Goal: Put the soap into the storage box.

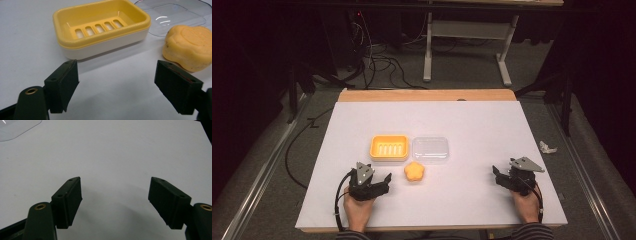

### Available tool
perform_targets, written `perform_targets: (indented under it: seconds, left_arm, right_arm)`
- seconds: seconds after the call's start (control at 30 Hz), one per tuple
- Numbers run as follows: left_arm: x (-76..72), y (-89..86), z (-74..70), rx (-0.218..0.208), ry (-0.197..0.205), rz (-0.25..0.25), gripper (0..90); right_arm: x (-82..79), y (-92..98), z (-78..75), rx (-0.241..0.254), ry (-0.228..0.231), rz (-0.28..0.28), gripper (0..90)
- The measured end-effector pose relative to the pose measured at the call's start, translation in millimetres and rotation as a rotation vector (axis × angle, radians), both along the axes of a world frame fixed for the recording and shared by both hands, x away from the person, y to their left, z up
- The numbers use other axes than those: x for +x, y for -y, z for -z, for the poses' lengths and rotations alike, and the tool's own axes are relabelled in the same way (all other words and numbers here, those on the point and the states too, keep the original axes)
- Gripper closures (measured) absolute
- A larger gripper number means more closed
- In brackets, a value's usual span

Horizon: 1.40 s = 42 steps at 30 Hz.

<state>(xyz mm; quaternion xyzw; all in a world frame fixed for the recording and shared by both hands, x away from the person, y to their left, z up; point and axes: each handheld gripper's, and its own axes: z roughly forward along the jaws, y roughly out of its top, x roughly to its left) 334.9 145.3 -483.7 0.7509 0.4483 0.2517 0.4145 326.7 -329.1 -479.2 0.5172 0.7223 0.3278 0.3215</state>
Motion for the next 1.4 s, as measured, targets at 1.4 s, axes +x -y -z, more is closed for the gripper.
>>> perform_targets:
  seconds: [1.4]
  left_arm:
    - [0.8, -1.4, -0.4, -0.016, -0.007, 0.009, 21.3]
  right_arm:
    - [-0.5, 1.5, -0.4, 0.014, 0.006, 0.004, 26.6]
